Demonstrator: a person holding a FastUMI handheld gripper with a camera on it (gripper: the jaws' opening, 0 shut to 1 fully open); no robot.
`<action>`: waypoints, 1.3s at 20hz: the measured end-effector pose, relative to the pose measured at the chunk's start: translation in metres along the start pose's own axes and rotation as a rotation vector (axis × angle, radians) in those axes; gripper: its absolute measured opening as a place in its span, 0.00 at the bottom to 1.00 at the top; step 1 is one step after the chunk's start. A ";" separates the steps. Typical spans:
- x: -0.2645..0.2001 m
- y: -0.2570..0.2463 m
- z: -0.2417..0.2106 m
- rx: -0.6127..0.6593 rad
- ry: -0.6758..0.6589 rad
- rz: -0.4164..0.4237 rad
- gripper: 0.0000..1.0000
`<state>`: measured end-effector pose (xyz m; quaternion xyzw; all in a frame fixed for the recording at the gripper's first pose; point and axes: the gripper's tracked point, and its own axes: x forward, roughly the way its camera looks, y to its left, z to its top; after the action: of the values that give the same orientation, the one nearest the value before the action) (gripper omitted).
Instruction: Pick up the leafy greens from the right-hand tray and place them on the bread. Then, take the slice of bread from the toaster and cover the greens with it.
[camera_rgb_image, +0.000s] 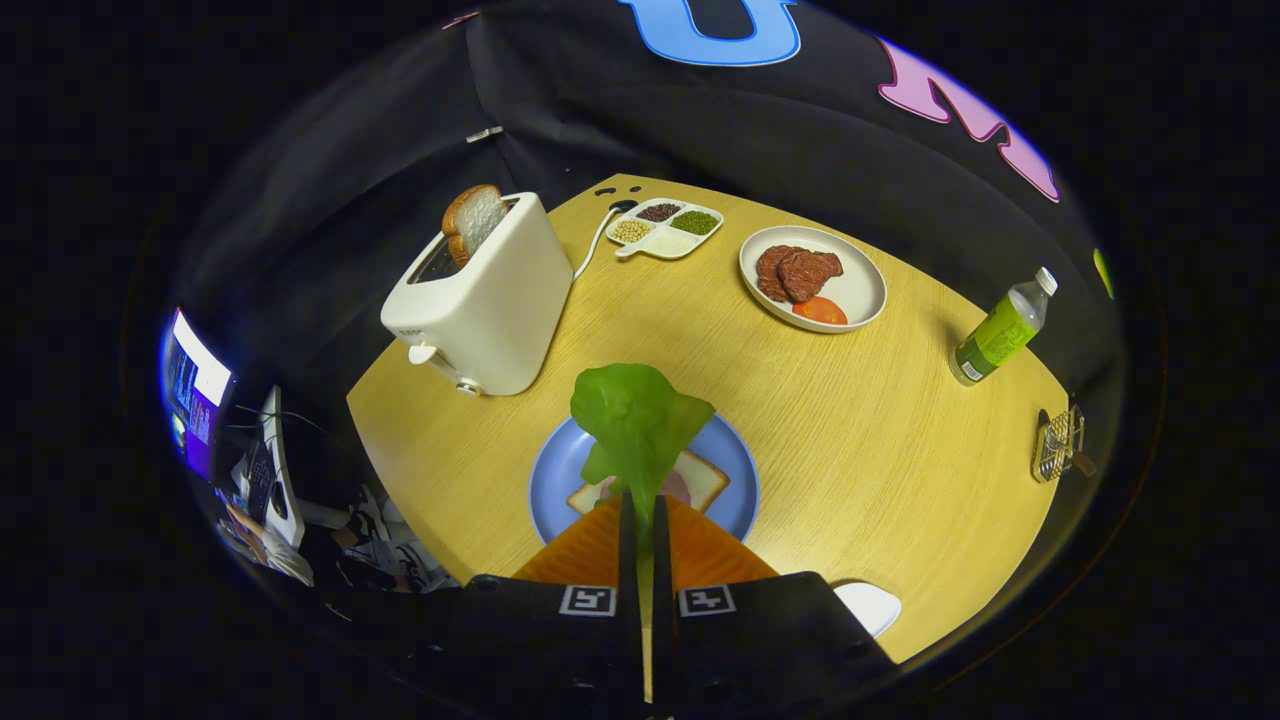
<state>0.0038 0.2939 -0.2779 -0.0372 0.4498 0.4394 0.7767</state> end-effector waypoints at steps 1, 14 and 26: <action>0.000 0.000 0.002 0.000 -0.002 0.000 0.10; -0.001 -0.008 0.015 0.037 -0.052 -0.028 0.54; -0.042 0.040 0.099 0.027 -0.229 0.020 0.53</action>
<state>0.0321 0.3358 -0.1751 0.0281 0.3645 0.4427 0.8188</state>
